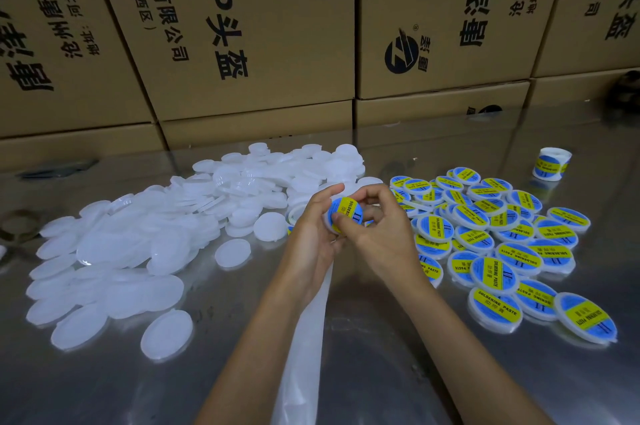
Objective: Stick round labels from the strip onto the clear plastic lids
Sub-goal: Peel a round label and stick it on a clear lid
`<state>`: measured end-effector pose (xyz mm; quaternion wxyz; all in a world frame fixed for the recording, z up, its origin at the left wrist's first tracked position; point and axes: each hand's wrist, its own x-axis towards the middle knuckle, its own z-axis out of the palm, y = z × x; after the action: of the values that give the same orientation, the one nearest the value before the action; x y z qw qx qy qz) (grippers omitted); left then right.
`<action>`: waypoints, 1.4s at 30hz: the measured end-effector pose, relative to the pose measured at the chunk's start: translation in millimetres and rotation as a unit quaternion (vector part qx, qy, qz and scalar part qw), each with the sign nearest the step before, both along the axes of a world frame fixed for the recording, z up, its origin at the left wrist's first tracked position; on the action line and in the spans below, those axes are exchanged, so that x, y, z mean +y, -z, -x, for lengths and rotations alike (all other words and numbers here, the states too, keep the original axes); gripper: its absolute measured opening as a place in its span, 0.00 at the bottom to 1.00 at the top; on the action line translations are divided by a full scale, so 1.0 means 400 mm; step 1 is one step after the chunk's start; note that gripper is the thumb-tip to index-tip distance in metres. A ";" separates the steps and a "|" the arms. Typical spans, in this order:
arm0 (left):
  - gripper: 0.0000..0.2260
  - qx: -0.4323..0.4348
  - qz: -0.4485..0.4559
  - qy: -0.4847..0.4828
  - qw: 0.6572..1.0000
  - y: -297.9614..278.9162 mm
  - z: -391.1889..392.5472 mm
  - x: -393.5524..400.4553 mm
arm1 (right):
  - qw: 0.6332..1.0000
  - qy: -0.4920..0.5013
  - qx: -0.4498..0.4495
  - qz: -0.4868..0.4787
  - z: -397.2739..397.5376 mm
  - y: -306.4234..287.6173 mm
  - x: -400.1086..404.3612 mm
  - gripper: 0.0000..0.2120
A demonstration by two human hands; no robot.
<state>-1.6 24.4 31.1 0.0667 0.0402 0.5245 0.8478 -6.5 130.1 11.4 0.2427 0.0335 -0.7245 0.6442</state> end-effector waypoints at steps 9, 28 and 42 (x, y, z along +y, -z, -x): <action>0.14 0.007 -0.126 0.018 0.992 -0.016 0.001 -0.018 | 0.992 0.041 -0.014 -0.122 -0.003 0.026 0.002 0.23; 0.07 0.064 0.116 -0.168 0.977 0.005 0.000 -0.038 | 0.988 -0.010 0.014 -0.154 -0.003 0.028 0.014 0.25; 0.15 0.083 0.179 -0.054 0.979 -0.002 -0.010 -0.028 | 0.973 0.093 -0.006 -0.212 0.008 0.023 0.036 0.26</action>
<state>2.5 13.2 32.0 -0.0172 0.0696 0.6729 0.7362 -9.8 144.4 2.4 0.2845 0.0126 -0.8461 0.4507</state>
